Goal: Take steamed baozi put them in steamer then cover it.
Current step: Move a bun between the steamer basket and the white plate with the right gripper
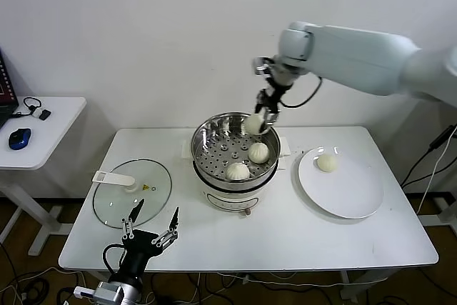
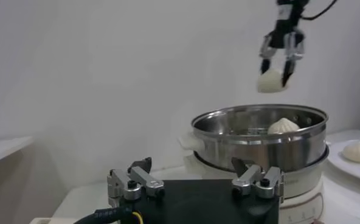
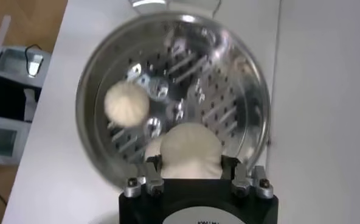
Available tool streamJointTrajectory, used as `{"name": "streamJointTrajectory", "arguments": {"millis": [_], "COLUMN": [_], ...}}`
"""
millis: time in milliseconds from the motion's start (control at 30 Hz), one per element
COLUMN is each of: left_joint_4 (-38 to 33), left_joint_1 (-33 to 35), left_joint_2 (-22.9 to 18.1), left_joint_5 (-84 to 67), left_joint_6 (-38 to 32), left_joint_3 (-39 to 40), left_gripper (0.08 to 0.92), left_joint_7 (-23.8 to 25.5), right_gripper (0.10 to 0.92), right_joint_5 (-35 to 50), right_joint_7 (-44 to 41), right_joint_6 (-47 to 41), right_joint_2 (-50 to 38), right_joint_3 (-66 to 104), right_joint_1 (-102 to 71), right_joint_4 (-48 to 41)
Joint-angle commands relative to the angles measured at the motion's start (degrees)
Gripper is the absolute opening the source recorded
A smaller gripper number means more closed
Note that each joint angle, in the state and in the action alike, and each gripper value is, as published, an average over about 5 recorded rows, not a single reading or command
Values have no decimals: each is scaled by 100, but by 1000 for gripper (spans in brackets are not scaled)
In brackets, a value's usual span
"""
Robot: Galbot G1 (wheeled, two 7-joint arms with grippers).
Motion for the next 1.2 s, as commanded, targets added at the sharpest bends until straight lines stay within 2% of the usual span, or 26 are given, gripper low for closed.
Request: {"name": "streamJointTrajectory", "arguments": {"millis": [33,433,800,1200], "left_joint_4": [7,33,88,141], "left_joint_1": [10,-32,-62,-75], "left_joint_2": [-25,-64,-73,-73], "left_joint_5": [43,105,109,132], "left_joint_6": [20,93,111,101], "left_joint_3": [6,33,31,72], "left_gripper": [823,823,823,823], "left_joint_7": [8,16,13,14], "right_gripper": [645,659,662,675], "right_joint_5": [-992,-2062,-2556,-2825], "right_joint_7": [-41,138,465,710], "right_joint_6": [201,349,397,463], "right_joint_2": [-1697,-2432,-2373,-2293], "right_joint_3": [182,1817,2906,3271], "right_joint_1": [-355,-2384,-3545,-4011], "right_joint_4": [434,304,120,20]}}
